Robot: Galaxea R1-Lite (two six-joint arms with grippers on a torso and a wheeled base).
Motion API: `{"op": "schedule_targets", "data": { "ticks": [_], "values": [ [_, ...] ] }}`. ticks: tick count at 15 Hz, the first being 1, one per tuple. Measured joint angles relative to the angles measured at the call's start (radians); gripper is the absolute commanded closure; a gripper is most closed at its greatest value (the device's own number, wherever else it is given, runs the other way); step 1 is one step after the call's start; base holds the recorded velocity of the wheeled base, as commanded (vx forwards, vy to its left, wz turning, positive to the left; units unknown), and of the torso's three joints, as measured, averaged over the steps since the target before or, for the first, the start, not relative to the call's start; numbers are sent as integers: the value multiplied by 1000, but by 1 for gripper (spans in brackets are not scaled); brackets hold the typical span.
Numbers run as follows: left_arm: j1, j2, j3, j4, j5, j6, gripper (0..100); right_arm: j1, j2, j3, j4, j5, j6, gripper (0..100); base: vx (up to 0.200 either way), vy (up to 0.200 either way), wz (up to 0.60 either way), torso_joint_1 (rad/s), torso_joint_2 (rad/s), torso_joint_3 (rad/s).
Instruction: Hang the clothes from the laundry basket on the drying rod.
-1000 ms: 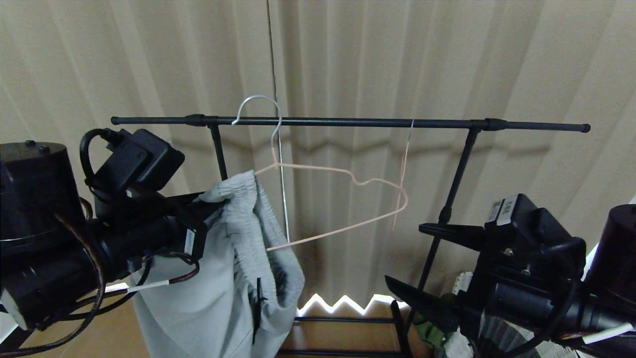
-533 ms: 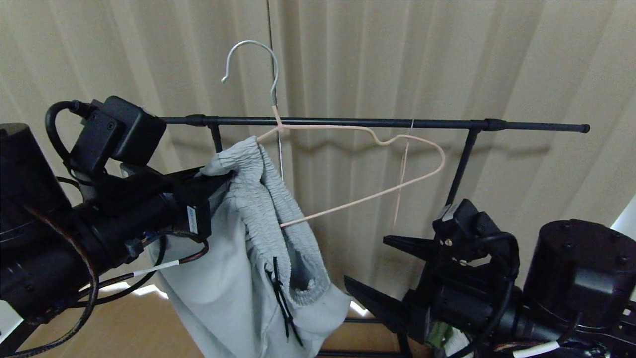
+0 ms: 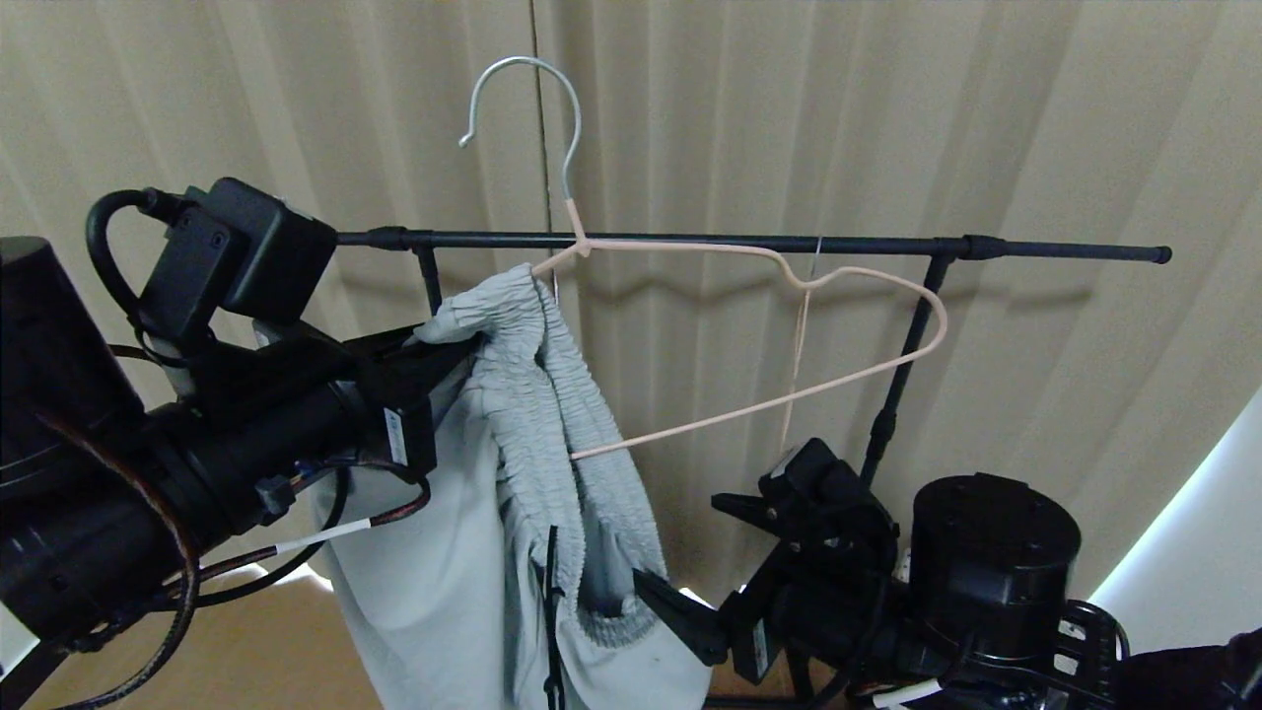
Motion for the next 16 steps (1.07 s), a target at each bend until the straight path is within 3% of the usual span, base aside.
{"op": "schedule_targets", "data": {
  "ticks": [2,3,10,16],
  "values": [
    [-12,-2,0,-3,0,-36,100,0,24,-9,-1,-12,0,0,0,0,0,0,0,0],
    [-16,-3,0,-20,-1,-46,100,0,34,-14,-2,-13,0,100,0,0,0,0,0,0],
    [-8,-3,14,-38,0,-24,100,-27,25,0,-1,-47,0,100,0,0,0,0,0,0],
    [108,-6,92,-75,-1,184,100,-201,-69,2,2,-48,-6,100,0,0,0,0,0,0]
  ]
}}
